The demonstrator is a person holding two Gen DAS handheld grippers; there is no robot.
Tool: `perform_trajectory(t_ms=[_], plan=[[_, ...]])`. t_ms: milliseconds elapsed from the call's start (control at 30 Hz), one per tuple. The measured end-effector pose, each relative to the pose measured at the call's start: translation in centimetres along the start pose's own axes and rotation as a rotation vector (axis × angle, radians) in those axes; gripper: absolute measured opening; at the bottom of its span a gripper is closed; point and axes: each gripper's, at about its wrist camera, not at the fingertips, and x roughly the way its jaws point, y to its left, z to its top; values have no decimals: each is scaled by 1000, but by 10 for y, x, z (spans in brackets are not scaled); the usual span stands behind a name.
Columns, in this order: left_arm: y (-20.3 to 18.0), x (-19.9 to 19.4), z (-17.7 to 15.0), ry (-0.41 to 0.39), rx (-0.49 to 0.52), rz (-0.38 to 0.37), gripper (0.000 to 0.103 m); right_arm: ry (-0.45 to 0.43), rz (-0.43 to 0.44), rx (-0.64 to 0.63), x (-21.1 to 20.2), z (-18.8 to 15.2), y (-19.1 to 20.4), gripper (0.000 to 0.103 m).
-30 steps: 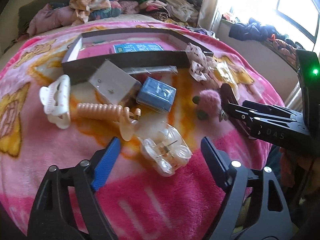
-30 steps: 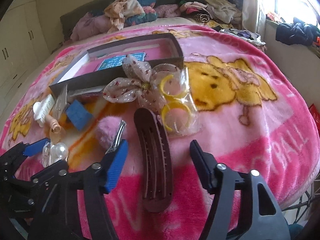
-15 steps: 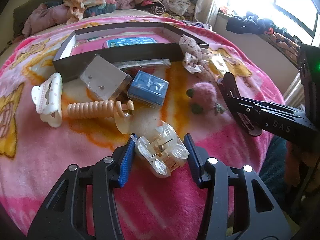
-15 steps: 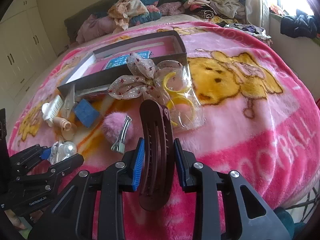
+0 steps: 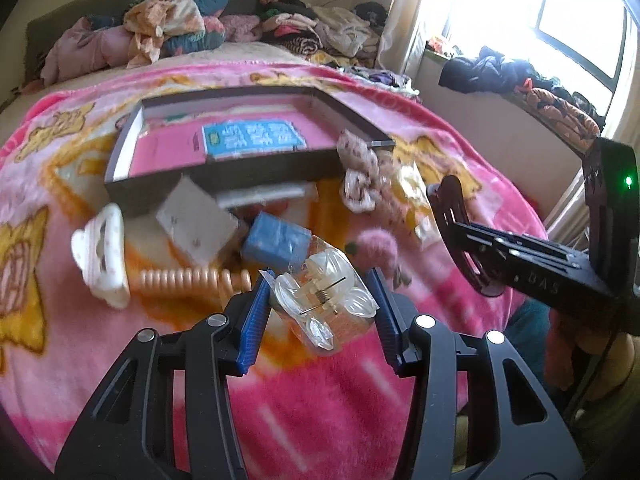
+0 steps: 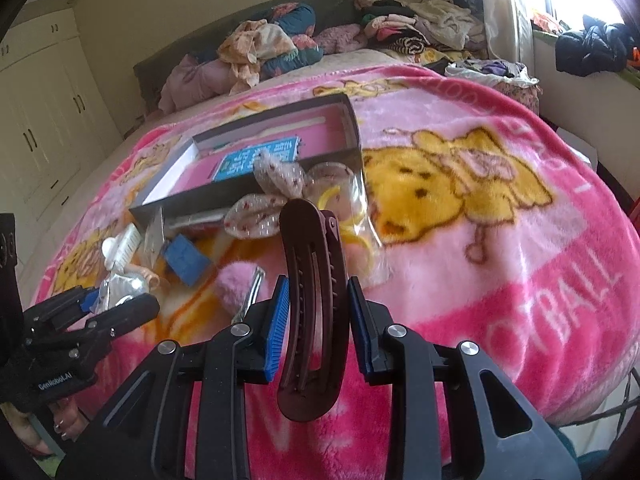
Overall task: Organize jewelry
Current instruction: 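Carry the clear claw clip and brown hair clip over the grey box with both tools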
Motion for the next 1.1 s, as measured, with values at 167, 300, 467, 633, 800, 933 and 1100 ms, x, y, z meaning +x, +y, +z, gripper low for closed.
perform_trajectory(t_ms=[167,300,467,633,800,933,1100], plan=[[7,0,23,-45,-15,10,39,-23,6,-7,2,19,1,28],[18,3,45,-79,-27,35,39,-39,10,-20,7,36,4,28],[35,10,65,-103,-37,84,39,-56,23,-35,14,55,10,28],[54,14,82,-129,-56,131,39,-73,19,-50,22,76,14,28],[71,21,100,-149,-74,164,39,-87,21,-55,30,97,16,28],[80,31,108,-146,-72,188,39,-86,22,-58,41,111,15,28],[90,50,113,-111,-79,205,39,-65,21,-45,60,126,13,28]])
